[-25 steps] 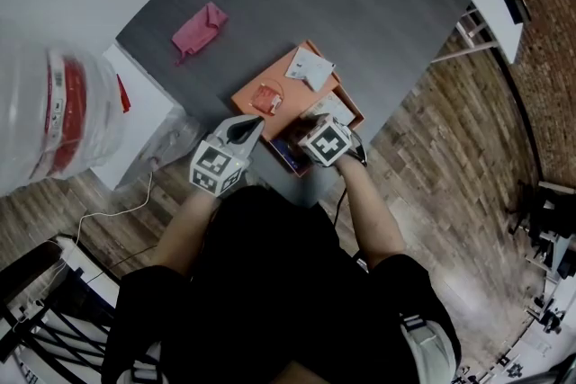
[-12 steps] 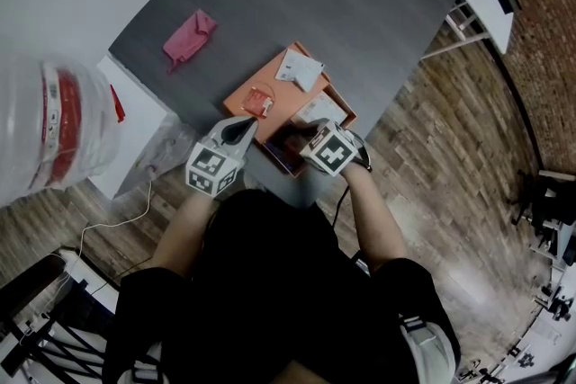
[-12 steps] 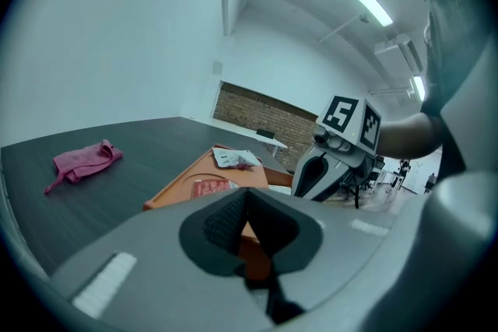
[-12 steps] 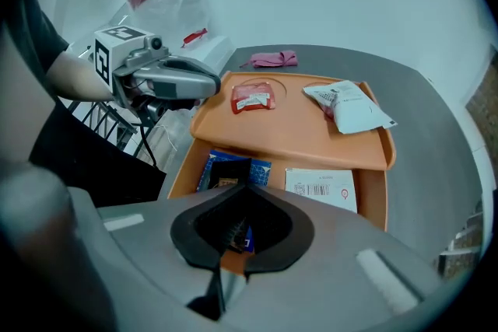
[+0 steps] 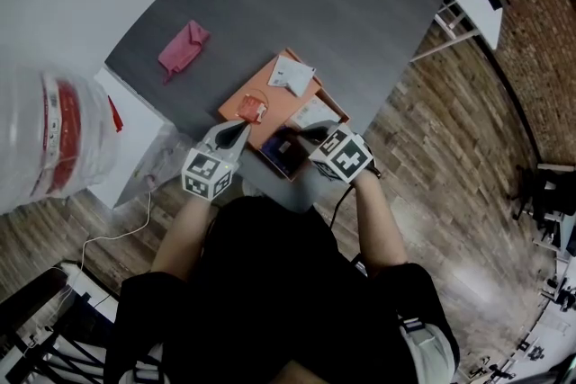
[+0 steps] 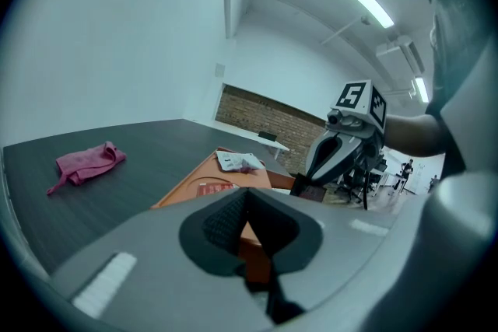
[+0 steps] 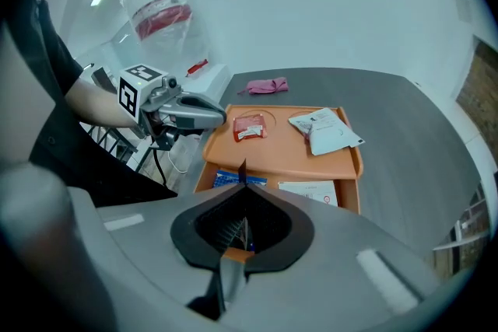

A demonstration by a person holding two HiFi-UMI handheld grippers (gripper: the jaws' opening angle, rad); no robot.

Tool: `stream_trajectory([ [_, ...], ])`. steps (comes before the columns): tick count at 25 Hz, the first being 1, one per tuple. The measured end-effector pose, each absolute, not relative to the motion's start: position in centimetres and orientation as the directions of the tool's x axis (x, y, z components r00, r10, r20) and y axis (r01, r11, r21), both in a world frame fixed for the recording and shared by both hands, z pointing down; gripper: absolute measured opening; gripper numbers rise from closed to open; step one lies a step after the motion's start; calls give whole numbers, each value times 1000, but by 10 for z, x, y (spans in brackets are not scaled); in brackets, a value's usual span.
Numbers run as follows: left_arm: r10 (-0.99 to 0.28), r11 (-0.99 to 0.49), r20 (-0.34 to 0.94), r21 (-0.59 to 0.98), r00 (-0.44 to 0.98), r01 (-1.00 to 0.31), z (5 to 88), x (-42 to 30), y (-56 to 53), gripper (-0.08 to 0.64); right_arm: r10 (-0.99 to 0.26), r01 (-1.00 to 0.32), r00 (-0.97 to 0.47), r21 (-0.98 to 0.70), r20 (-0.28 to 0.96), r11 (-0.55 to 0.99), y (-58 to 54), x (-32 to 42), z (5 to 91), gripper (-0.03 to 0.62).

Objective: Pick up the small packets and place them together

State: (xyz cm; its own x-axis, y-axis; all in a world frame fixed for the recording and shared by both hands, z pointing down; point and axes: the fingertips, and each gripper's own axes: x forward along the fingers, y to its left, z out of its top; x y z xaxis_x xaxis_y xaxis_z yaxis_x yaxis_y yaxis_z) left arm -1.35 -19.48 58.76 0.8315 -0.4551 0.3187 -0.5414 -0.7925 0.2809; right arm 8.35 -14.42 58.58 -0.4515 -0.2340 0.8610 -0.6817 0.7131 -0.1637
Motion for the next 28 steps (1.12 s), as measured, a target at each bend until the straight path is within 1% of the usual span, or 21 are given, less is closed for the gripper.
stream_trajectory([
  [7,-463,-792,304,281,833,-542,584,-13,-200,0,-333,-710,-543,-210,771,672,-164,94,541,3],
  [12,-476,-787,297,276,828,-552,579,-14,-203,0,-382,-726,-565,-219,731,652,-194,95,529,3],
  [17,-506,-765,299,278,809,-581,577,-24,-205,0,-380,-709,-603,-253,701,658,-214,82,524,3],
  [22,-546,-732,303,281,781,-620,578,-39,-207,0,-352,-648,-708,-367,612,667,-227,58,508,3],
  [28,-594,-690,302,286,746,-665,577,-58,-208,0,-298,-594,-765,-445,571,670,-233,29,513,3],
])
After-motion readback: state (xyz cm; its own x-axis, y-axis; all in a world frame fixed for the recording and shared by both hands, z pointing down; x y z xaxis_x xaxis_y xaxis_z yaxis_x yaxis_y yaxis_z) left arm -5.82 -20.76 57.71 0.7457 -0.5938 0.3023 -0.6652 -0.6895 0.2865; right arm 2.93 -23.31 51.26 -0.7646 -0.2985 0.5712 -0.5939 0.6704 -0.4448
